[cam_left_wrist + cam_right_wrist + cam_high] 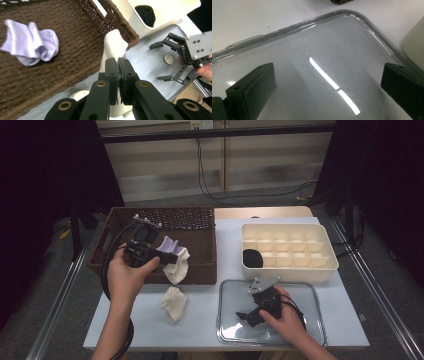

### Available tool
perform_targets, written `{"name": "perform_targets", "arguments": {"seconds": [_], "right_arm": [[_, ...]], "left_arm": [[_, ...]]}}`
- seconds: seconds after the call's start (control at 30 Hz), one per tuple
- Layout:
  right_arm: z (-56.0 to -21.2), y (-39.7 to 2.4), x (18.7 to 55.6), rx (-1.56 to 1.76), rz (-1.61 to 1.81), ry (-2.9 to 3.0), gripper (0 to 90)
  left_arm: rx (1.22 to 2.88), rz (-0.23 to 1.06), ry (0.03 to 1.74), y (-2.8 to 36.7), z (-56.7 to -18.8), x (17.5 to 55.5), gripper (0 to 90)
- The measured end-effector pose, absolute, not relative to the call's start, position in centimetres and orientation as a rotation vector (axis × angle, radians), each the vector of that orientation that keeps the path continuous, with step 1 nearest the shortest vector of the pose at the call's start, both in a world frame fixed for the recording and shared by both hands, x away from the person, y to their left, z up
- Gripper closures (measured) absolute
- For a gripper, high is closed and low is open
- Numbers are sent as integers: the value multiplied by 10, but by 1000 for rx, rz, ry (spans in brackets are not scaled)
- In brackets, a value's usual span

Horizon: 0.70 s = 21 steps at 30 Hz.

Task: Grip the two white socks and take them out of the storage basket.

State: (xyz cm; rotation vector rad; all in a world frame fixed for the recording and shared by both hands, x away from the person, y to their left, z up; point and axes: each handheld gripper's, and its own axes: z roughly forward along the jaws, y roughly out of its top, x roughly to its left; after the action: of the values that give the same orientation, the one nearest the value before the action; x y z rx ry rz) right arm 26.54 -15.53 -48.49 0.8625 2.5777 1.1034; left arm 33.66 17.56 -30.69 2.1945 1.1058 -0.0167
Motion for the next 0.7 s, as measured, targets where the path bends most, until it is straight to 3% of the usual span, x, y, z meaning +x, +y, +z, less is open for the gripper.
{"name": "perform_targets", "arguments": {"seconds": [0.13,0.17,0.27,0.3,0.37,0.7], "right_arm": [[-485,-155,265,862,1103,2577,0],[-485,-155,265,866,1102,2578,0],[-485,-155,265,863,1101,2579,0],[-485,-155,265,863,1101,2580,0],[-485,-155,265,864,1101,2580,0],[-485,-155,265,863,1101,2580,0]], "left_arm": [[2197,-36,1089,174,-317,330,859],[2207,-47,1079,172,-325,327,822],[2225,11,1086,171,-331,325,508],[2225,19,1089,171,-333,324,508],[2208,55,1100,173,-343,323,392],[2220,96,1136,173,-374,320,319]]}}
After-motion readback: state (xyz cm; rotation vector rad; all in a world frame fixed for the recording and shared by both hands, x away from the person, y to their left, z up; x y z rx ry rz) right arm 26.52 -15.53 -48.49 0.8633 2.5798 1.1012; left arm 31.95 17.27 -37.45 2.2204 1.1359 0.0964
